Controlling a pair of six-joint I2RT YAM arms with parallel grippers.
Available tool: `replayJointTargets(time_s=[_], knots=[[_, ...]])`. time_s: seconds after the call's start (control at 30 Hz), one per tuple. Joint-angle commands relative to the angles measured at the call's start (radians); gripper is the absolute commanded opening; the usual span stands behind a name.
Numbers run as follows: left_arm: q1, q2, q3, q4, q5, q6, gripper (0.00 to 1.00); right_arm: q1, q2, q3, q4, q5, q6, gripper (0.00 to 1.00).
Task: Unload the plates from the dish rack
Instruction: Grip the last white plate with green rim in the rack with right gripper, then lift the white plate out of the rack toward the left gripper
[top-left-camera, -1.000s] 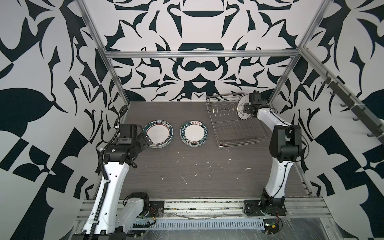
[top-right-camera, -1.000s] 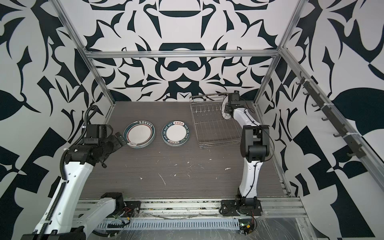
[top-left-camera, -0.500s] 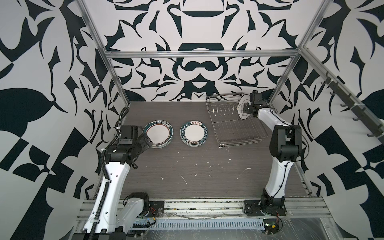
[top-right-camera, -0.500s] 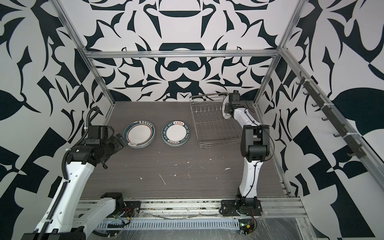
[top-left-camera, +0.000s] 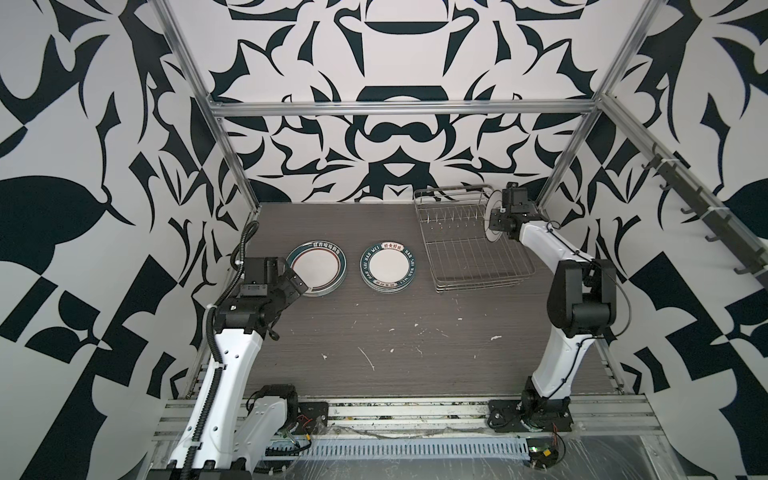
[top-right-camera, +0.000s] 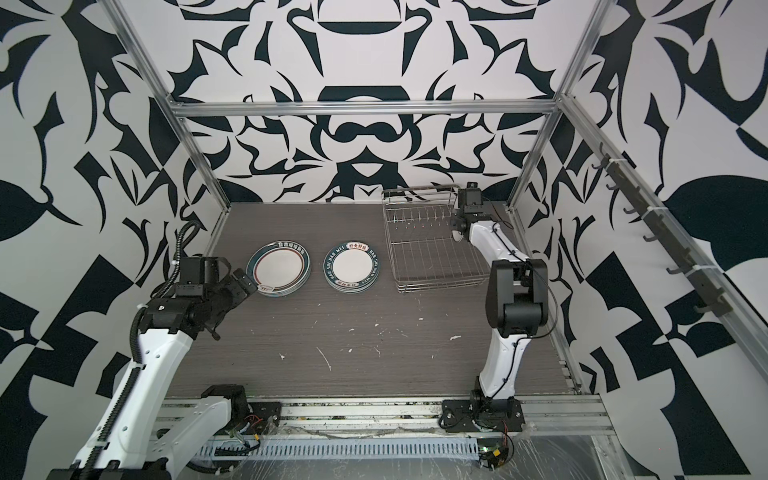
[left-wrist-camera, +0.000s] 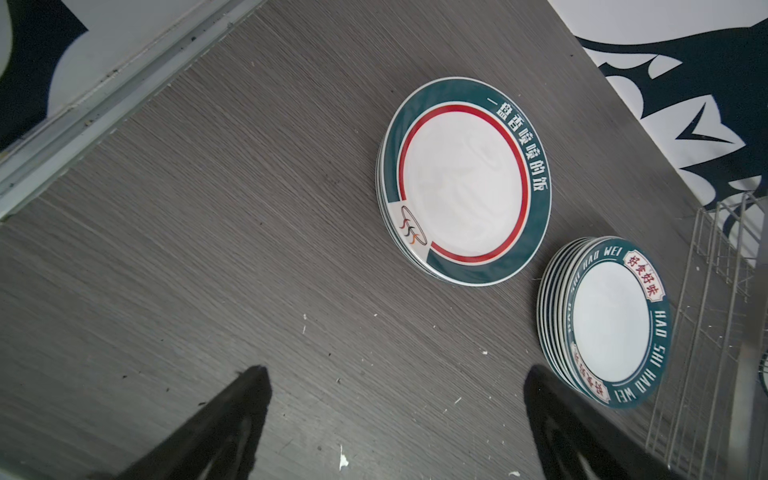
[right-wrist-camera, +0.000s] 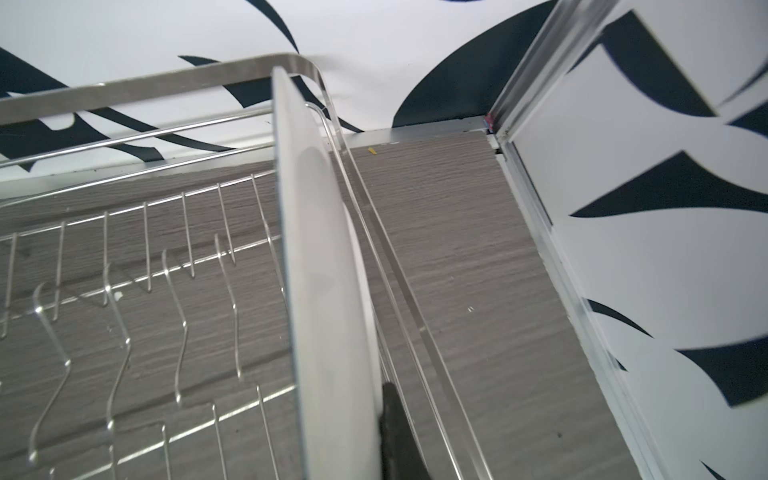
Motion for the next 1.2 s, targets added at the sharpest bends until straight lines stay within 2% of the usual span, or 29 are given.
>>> replayJointTargets(time_s=[0.0, 0.3, 0.67, 0.77, 0.87, 0.97, 1.03, 1.17], knots=[[0.004, 0.010, -0.009, 0.038, 0.023, -0.027, 0.99, -0.006, -0.109, -0.044, 0.015, 0.087, -0.003, 0.00], [0.004, 0.057, -0.019, 0.115, 0.050, -0.011, 0.99, -0.007, -0.342, -0.199, -0.010, 0.092, 0.053, 0.00], [0.004, 0.143, -0.017, 0.232, 0.249, -0.001, 0.99, -0.006, -0.686, -0.381, -0.022, -0.002, 0.204, 0.00], [0.004, 0.160, -0.010, 0.260, 0.300, -0.019, 0.99, -0.006, -0.794, -0.455, -0.007, -0.051, 0.305, 0.00], [0.003, 0.197, -0.006, 0.307, 0.399, -0.031, 0.99, -0.006, -0.883, -0.538, 0.015, -0.177, 0.477, 0.00], [-0.008, 0.229, -0.035, 0.417, 0.514, -0.077, 0.99, -0.006, -0.954, -0.648, 0.110, -0.309, 0.665, 0.00], [-0.034, 0.245, -0.059, 0.498, 0.555, -0.115, 0.99, -0.007, -0.974, -0.715, 0.205, -0.405, 0.786, 0.00], [-0.106, 0.280, -0.052, 0.554, 0.561, -0.131, 0.99, -0.004, -0.943, -0.792, 0.331, -0.591, 0.980, 0.00]])
